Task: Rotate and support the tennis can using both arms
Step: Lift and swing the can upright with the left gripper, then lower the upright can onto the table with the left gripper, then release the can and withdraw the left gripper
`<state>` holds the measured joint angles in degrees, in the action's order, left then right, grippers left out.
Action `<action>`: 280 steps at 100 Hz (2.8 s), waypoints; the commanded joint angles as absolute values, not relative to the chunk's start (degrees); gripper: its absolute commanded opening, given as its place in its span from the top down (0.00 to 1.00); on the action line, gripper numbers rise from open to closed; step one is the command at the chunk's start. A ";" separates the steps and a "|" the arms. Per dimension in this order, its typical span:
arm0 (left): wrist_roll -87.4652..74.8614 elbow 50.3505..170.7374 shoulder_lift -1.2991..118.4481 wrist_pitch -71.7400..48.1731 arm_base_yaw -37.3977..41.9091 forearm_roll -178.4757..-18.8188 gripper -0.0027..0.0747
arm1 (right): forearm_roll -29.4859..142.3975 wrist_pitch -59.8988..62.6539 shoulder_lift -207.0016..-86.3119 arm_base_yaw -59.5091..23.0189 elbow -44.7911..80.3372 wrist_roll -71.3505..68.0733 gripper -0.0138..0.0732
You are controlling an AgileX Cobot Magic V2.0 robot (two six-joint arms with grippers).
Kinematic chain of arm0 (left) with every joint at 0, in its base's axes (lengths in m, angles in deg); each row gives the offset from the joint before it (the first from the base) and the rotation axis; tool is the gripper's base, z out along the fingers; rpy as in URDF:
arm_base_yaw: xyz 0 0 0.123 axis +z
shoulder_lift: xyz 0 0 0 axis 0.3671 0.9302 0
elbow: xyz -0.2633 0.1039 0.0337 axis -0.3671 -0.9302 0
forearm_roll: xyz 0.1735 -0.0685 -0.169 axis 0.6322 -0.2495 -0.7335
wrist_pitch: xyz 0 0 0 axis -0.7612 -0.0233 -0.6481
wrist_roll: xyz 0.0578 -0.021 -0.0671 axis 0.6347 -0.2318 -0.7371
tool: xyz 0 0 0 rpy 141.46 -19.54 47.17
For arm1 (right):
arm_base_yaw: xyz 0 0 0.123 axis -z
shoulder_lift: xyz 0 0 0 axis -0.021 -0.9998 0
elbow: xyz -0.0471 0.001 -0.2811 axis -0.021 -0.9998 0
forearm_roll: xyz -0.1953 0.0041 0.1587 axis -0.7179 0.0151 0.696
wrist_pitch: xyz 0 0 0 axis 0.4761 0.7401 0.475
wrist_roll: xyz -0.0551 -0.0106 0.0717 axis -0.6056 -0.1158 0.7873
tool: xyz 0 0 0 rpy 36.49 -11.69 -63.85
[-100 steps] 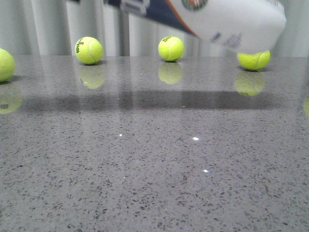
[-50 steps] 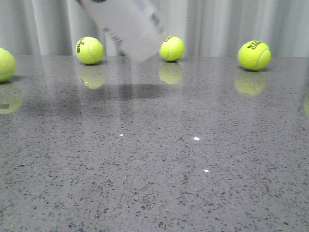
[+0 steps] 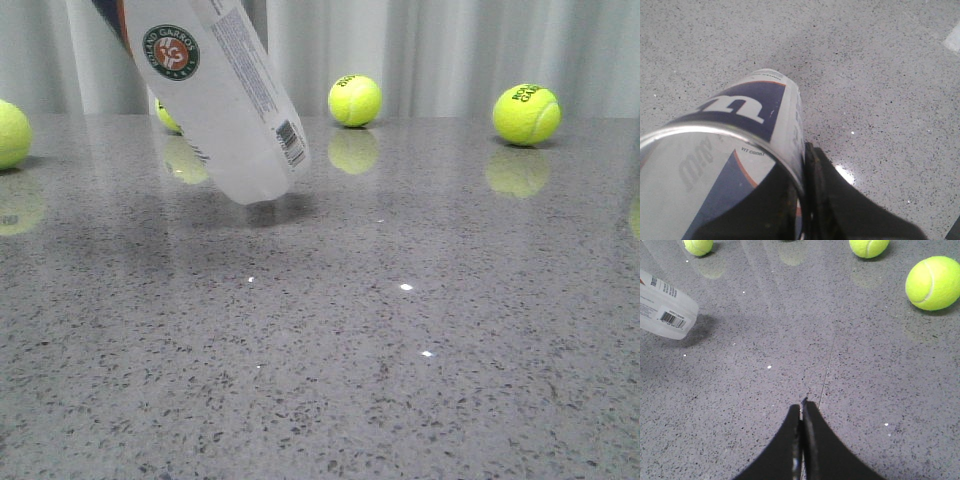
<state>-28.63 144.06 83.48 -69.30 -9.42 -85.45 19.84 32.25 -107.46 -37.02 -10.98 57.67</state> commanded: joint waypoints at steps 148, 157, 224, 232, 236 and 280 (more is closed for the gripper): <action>-26.44 125.62 64.49 -23.61 -9.93 -92.27 0.99 | 17.94 28.44 -107.90 -36.68 -9.55 57.59 0.92; -26.44 118.51 59.40 -18.33 -9.93 -92.27 0.99 | 17.94 28.44 -107.90 -36.68 -9.55 57.59 0.92; -26.70 83.71 36.16 -5.67 -9.93 -93.28 0.99 | 17.94 28.44 -107.90 -36.68 -9.55 57.59 0.92; -26.70 81.72 34.36 -5.57 -9.08 -92.75 0.99 | 17.94 28.44 -107.90 -36.68 -9.55 57.59 0.92; -26.70 80.68 33.68 -5.57 -8.97 -92.75 0.99 | 17.94 28.44 -107.90 -36.68 -9.55 57.59 0.92; -26.70 69.83 27.35 3.54 -8.60 -92.75 0.99 | 17.94 28.44 -107.90 -36.68 -9.55 57.59 0.92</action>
<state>-26.27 70.12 28.43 -4.43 -8.76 -92.30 19.84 32.25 -107.46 -37.02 -10.98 57.67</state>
